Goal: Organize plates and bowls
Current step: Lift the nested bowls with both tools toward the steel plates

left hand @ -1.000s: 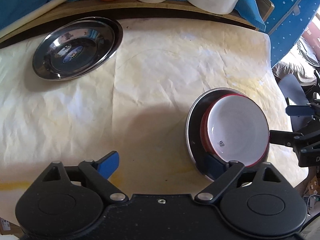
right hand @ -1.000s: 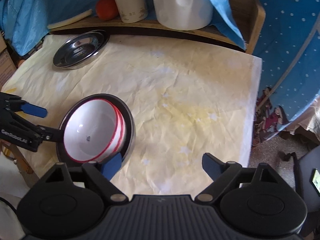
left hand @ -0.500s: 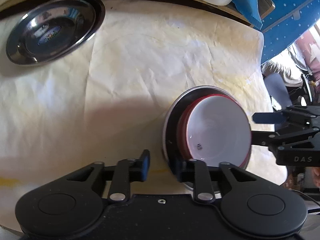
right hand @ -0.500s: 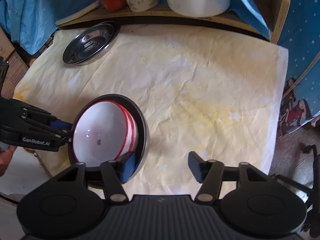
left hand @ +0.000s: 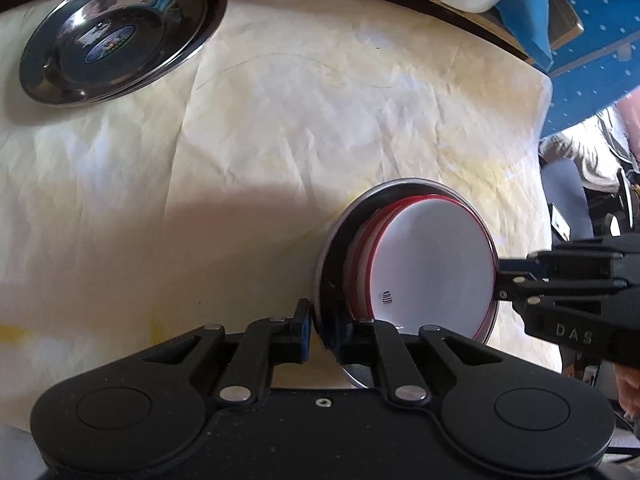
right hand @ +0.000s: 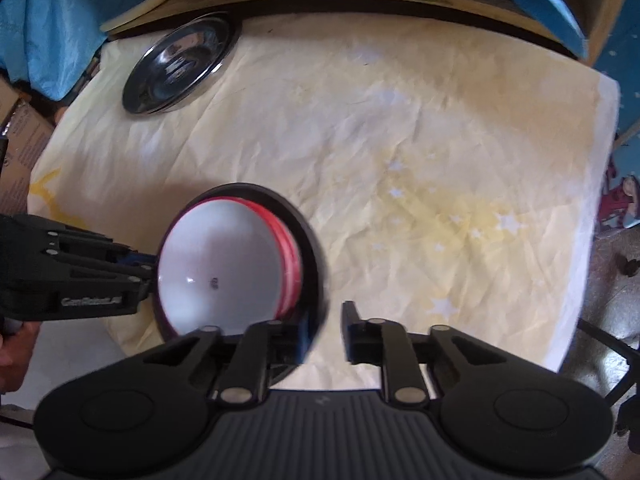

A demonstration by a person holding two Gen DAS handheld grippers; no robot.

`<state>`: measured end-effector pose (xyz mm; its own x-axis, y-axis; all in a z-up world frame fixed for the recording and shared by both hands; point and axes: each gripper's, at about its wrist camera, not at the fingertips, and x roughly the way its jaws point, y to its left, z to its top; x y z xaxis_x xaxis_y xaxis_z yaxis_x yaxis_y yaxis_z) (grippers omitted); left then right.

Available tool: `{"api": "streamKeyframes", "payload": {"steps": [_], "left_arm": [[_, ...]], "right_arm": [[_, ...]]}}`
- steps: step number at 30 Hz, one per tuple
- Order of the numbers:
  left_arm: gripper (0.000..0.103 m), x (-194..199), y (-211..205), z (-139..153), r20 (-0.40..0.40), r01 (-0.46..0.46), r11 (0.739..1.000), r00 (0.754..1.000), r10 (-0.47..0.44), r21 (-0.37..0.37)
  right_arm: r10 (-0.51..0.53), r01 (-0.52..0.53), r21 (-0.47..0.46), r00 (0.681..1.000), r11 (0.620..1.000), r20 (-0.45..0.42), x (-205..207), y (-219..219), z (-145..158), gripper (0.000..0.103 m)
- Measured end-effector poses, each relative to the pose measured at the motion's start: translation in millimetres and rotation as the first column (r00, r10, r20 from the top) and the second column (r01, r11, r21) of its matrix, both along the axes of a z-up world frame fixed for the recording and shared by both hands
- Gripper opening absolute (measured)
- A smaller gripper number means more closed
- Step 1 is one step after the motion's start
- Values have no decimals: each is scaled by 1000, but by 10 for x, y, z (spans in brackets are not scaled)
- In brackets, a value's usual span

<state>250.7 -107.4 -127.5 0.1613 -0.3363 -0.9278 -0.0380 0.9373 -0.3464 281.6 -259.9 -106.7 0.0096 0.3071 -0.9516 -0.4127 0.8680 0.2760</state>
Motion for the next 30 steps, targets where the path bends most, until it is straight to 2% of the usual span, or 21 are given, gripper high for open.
{"api": "streamKeyframes", "payload": {"steps": [11,16,30], "left_arm": [[9,12,4,-32,-23,-50,999,998,50,-4],[9,7,-8,-12,-22,-52,999,998,52,9],[9,37,11,-15,-34,-66,998,997,65,-2]], "right_arm": [[-27,28,6,999,1000,-20,12,-28,8,12],[-76,77,23,996,997,-36,13,-83,-2,11],[-120,123,31,990,992,-74,35,-113,7,10]]}}
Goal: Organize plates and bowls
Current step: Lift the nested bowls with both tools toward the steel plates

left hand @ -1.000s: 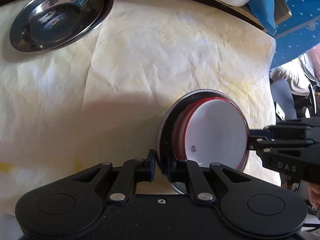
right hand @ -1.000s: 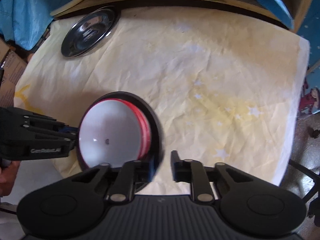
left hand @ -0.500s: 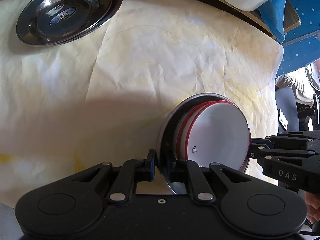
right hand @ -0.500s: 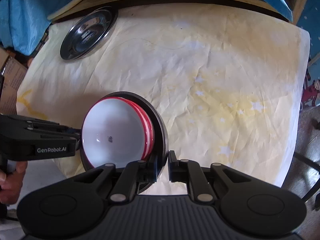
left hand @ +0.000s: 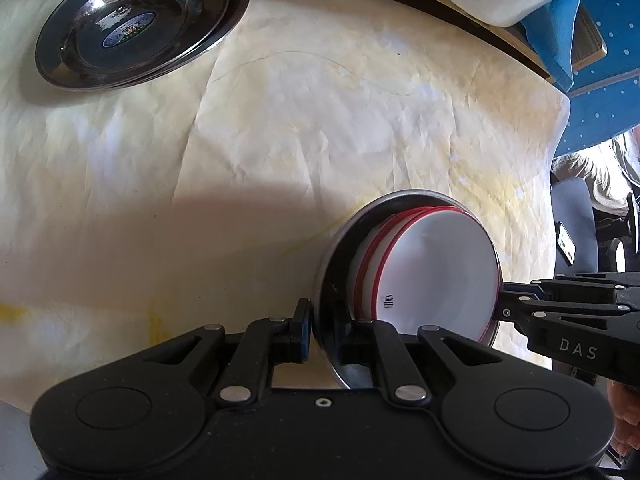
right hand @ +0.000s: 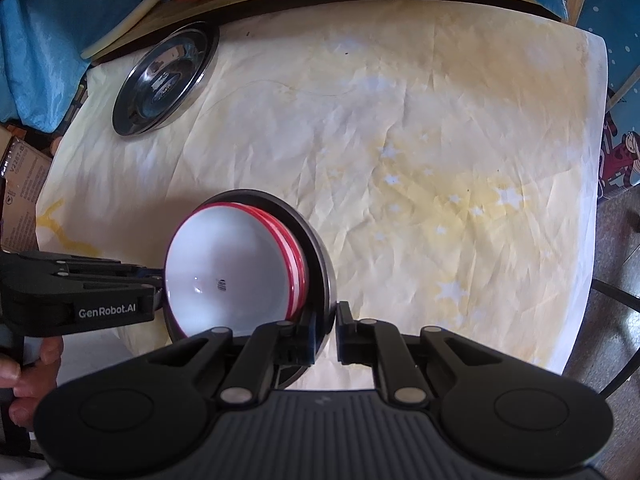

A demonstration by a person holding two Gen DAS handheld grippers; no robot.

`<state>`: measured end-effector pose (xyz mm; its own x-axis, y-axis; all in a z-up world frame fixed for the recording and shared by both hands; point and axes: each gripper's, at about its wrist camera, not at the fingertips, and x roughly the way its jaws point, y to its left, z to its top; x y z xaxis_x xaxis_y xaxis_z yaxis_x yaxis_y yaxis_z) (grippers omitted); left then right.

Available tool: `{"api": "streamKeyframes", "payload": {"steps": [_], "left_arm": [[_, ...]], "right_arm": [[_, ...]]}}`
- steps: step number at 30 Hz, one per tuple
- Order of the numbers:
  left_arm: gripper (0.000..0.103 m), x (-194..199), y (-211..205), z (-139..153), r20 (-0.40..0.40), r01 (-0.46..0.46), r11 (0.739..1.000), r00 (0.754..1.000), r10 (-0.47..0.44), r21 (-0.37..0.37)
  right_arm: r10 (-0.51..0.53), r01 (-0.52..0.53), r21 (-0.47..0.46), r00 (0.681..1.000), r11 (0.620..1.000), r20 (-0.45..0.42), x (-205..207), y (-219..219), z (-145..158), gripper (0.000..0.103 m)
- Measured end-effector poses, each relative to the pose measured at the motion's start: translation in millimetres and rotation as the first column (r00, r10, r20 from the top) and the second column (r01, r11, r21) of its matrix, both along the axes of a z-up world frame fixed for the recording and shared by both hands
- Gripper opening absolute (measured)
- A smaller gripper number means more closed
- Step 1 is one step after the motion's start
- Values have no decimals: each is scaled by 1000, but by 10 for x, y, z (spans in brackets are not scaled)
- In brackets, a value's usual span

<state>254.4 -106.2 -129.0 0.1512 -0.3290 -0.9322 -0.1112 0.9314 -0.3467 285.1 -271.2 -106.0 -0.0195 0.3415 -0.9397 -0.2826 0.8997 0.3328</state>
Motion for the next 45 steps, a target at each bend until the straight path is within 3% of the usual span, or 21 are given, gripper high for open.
{"api": "streamKeyframes", "payload": {"steps": [20,45], "left_arm": [[8,24,362,180,30,-54,998,998,54,-18],[7,498,1502,378,91,79,997,993,-77,-15]], "right_arm": [[30,-30,11,999,999,23,127,295,123,10],[-91,90,26,995,996,51,505,1395,257,10]]}}
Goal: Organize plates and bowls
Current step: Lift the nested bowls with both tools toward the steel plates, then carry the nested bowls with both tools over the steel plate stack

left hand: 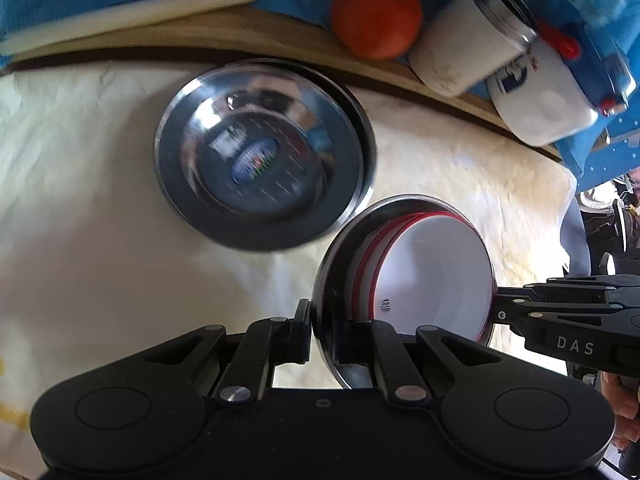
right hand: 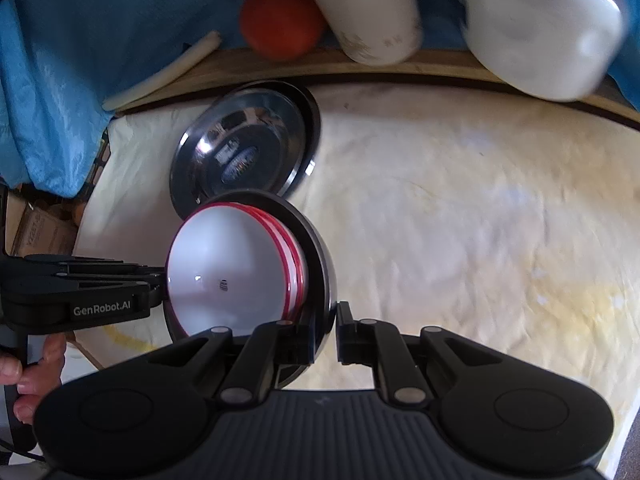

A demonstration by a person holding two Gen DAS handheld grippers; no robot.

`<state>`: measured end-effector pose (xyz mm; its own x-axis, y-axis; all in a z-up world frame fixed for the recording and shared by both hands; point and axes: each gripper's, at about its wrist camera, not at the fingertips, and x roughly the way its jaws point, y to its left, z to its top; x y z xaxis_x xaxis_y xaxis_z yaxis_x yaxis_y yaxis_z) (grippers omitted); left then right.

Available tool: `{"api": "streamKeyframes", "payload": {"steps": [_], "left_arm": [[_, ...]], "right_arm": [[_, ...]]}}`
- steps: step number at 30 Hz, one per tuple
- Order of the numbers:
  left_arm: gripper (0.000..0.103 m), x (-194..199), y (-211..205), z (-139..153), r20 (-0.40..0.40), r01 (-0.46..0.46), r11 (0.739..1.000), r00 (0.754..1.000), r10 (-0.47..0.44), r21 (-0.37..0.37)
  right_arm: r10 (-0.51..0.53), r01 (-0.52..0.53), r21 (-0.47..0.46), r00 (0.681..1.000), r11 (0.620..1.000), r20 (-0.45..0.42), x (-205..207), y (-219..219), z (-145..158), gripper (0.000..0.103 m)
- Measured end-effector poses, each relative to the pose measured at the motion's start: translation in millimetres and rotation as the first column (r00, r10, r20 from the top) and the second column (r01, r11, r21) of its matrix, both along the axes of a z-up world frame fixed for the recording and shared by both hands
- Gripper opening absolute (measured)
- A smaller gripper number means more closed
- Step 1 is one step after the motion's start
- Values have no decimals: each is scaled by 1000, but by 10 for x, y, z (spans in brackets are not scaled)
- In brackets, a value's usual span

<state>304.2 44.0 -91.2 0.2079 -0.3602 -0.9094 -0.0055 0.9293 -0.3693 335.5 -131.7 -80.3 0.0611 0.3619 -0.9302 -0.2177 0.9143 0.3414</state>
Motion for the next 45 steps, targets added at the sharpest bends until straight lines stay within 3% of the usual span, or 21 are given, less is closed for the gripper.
{"api": "streamKeyframes", "payload": {"steps": [30,45], "left_arm": [[7,633,643,51,24,-38,999,999,39,-4],[7,875,819,-157,-1,-56,998,998,56,11]], "right_arm": [[20,-19,-17,1000,1000,24,632,604,-32,10],[25,-25,-19,1000,1000,10,829,803,-228,10]]}}
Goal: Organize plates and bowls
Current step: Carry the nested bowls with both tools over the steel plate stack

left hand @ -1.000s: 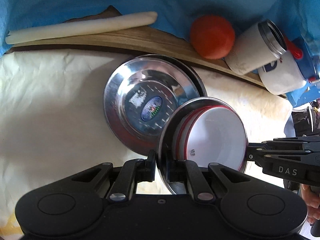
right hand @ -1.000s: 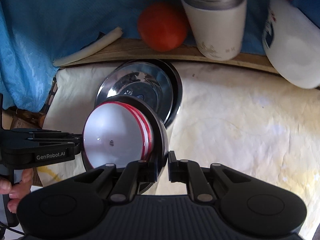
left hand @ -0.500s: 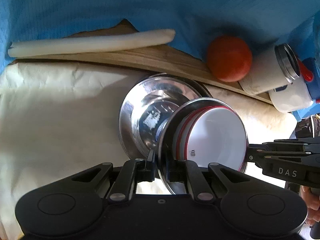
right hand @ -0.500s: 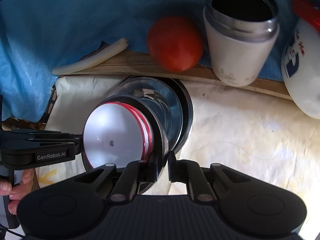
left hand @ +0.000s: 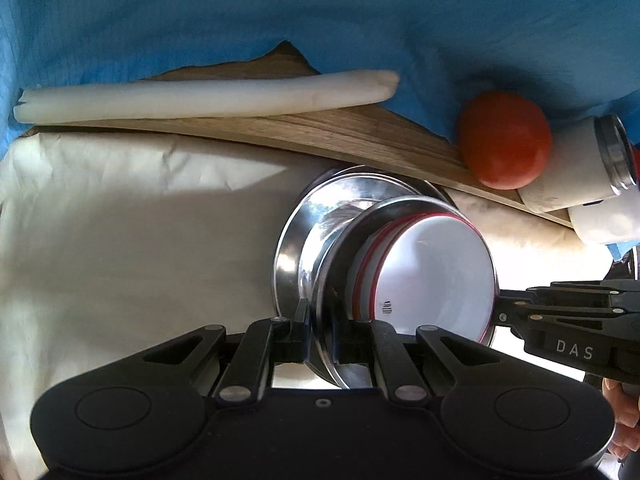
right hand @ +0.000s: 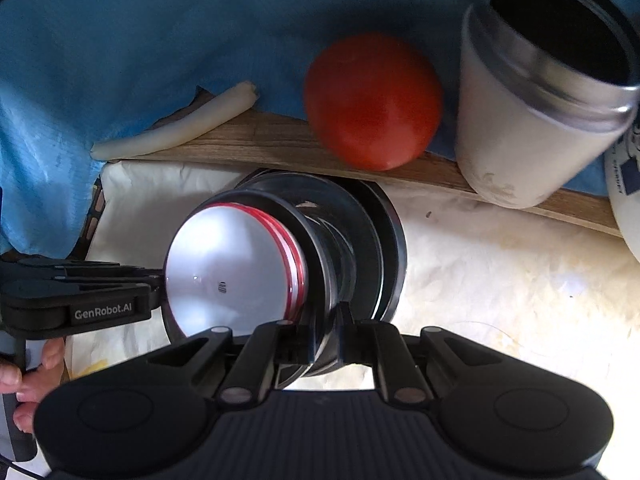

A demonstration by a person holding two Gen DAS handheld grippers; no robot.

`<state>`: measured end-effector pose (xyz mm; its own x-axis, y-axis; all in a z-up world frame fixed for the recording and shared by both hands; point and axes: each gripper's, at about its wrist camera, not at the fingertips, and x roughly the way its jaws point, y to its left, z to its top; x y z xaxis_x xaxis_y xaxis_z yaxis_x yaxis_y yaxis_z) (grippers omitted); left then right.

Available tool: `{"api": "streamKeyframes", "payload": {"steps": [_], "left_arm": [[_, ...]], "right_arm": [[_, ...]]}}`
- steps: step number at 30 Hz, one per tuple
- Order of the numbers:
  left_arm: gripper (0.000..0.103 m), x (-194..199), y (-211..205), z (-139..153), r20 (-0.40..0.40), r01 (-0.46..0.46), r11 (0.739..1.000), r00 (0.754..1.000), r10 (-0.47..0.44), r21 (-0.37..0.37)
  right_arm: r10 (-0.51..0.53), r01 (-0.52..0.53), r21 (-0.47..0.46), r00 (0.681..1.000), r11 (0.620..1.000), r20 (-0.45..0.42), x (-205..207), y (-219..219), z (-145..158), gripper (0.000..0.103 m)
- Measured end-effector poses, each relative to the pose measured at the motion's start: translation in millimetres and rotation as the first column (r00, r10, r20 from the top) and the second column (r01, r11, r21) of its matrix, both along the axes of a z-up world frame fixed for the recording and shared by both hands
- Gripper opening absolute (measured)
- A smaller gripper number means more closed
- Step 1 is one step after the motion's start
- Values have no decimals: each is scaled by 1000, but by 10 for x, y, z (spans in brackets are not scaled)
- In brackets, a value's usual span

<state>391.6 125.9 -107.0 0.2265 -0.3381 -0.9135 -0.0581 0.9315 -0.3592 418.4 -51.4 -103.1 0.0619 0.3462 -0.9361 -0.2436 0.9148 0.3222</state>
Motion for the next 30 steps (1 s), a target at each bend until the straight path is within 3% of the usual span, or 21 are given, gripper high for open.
{"api": "streamKeyframes", "payload": {"steps": [30], "left_arm": [[8,122,-60,-47,6,3,1000,1000,-3,6]], "right_arm": [[-15,15,-11,1000,1000,7,74,-41,-55,10]]}}
